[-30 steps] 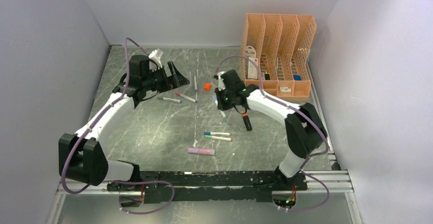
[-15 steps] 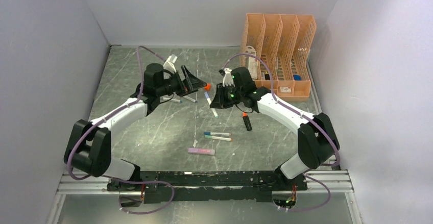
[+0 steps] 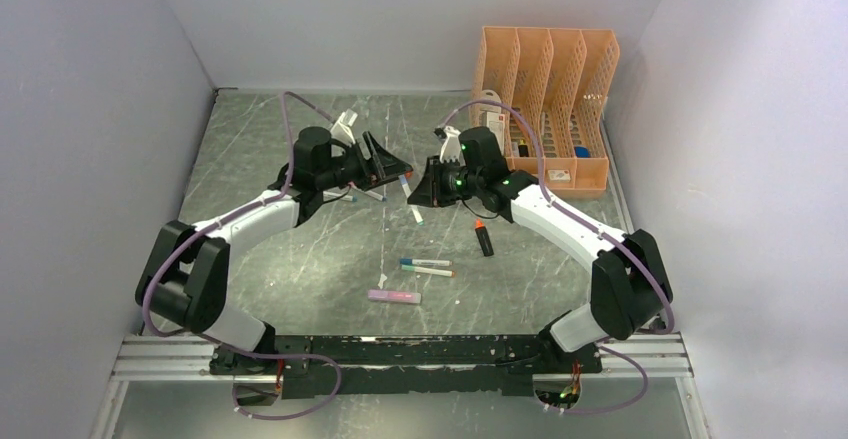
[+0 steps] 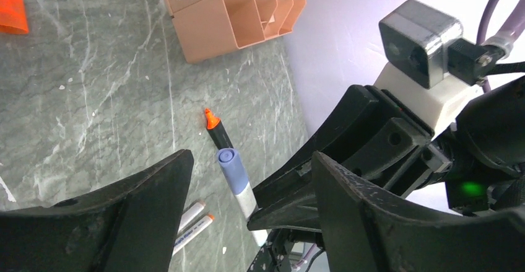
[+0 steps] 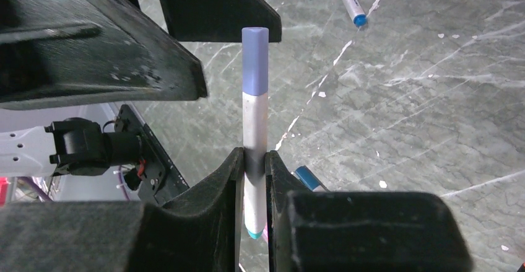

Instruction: Open the pen caps

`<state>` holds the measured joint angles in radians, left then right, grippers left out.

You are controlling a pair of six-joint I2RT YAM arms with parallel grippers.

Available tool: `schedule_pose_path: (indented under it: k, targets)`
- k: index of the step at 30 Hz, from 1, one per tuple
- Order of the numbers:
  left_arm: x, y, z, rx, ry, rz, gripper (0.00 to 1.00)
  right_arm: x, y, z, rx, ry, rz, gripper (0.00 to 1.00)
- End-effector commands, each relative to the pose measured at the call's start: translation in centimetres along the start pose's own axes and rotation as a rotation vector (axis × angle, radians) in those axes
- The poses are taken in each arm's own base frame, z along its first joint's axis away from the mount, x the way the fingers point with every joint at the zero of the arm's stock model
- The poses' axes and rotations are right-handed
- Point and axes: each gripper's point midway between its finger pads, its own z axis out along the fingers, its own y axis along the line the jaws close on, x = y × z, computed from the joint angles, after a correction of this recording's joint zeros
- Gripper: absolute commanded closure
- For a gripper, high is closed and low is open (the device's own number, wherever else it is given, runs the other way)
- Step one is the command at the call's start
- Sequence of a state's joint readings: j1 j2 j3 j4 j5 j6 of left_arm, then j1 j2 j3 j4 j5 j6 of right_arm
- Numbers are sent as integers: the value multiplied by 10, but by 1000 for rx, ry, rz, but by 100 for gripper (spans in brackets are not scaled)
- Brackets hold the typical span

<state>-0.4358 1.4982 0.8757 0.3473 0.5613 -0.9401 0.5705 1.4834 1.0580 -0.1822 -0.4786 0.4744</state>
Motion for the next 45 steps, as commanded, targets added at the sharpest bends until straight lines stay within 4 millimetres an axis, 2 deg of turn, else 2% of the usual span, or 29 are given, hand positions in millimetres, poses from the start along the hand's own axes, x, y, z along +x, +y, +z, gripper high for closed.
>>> schedule_pose_path:
  k: [1, 4, 9, 16, 17, 18, 19, 21, 25, 28, 32, 33, 35, 39, 41, 43, 45]
  targets:
    - [1, -8, 8, 43, -12, 11, 24, -8, 6, -3, -27, -33, -1, 88]
    - [4, -9, 12, 57, 1, 7, 36, -8, 5, -3, -20, -35, 3, 88]
    - [8, -8, 15, 57, 11, 7, 46, -9, 4, -4, -14, -41, 2, 88]
    - [13, -5, 19, 58, 31, -1, 75, -9, 2, -6, -7, -46, 7, 87]
    - [14, -5, 19, 56, 33, -2, 81, -8, 1, -5, -7, -43, 8, 83]
    - [14, -5, 20, 59, 35, -2, 87, -7, 0, -5, -3, -40, 12, 72]
    - [15, -6, 21, 63, 40, -5, 91, -7, -2, -4, 2, -38, 17, 66]
    - [15, -8, 22, 72, 44, -9, 93, -5, -4, -1, 4, -34, 21, 54]
    - [16, -12, 23, 79, 48, -7, 93, -3, -9, 5, 6, -30, 31, 52]
    - [16, -14, 24, 93, 51, -17, 93, 2, -14, 10, 11, -17, 37, 57]
    - [12, -19, 30, 129, 45, -21, 93, 6, -12, 13, -20, -7, 43, 86]
    - [10, -20, 33, 133, 40, -20, 93, 15, -14, 13, -20, 9, 53, 92]
    - [0, -24, 40, 141, 24, -3, 93, 26, -13, 9, -27, 27, 64, 100]
    - [-35, -27, 61, 136, -41, 39, 93, 54, -11, -4, -14, 68, 83, 100]
    - [-60, -24, 72, 133, -84, 51, 93, 70, -8, -14, 4, 88, 94, 100]
    - [-94, -24, 79, 148, -140, 62, 93, 84, -4, -24, 7, 98, 110, 100]
    - [-121, -9, 85, 141, -173, 47, 93, 98, 0, -33, 19, 111, 135, 100]
